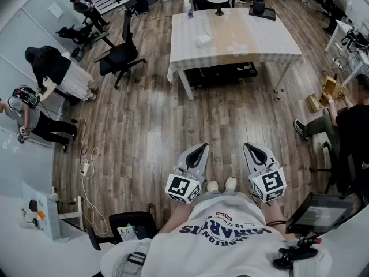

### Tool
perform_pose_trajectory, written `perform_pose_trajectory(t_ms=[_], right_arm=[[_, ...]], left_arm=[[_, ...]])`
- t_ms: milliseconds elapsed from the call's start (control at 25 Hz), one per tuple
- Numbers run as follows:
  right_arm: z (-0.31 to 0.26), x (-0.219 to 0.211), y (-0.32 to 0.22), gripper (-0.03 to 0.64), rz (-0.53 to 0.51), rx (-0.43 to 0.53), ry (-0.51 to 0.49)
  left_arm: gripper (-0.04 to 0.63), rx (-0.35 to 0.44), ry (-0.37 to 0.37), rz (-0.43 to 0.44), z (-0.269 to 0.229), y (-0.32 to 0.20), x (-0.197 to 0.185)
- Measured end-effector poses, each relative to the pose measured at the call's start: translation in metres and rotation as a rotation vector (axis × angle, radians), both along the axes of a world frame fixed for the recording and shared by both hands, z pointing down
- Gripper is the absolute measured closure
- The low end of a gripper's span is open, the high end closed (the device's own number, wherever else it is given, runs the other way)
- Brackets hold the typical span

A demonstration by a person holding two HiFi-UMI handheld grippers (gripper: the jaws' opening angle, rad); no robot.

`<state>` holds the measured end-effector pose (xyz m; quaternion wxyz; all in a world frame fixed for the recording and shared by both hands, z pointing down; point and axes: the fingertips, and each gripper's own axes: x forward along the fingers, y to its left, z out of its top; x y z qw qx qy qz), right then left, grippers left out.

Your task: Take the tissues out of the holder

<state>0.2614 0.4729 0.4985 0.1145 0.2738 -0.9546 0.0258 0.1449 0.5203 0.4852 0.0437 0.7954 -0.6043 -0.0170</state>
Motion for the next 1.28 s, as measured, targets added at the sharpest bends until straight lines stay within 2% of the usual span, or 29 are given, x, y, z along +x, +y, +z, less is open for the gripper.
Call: perform_pose_trajectory(t_ms=[240, 520, 800, 960, 1160, 1280], right_arm=[[-0.009, 0.005, 0.013, 0.611, 0.009, 0.023, -0.015], [-0.007, -0.001, 0.002, 0.611, 0.0, 0.028, -0.028], [-0.02, 0.002, -0.015, 0.609, 0.075, 0.11, -0.038], [-0.023, 0.011, -0.04, 0.609, 0.095, 0.12, -0.043], [0.003, 0.019, -0.056, 0.608, 0.098, 0.129, -0.073], [0.013, 0.014, -0.081, 0.609, 0.062, 0.095, -0.061]], left_arm=[[0.594, 0.018, -0.041, 0.008, -0.011, 0.016, 0.011], [0.594, 0.017, -0.062, -0.01, -0.008, 0.008, 0.002], [0.594, -0.003, -0.063, -0.041, -0.003, 0.002, -0.007], [0.594, -0.017, -0.136, -0.046, 0.003, -0.015, 0.003], [0.594, -0.005, -0.134, -0.033, 0.03, -0.028, 0.024], [0.594, -0.015, -0.13, -0.038, 0.03, -0.052, 0.033]])
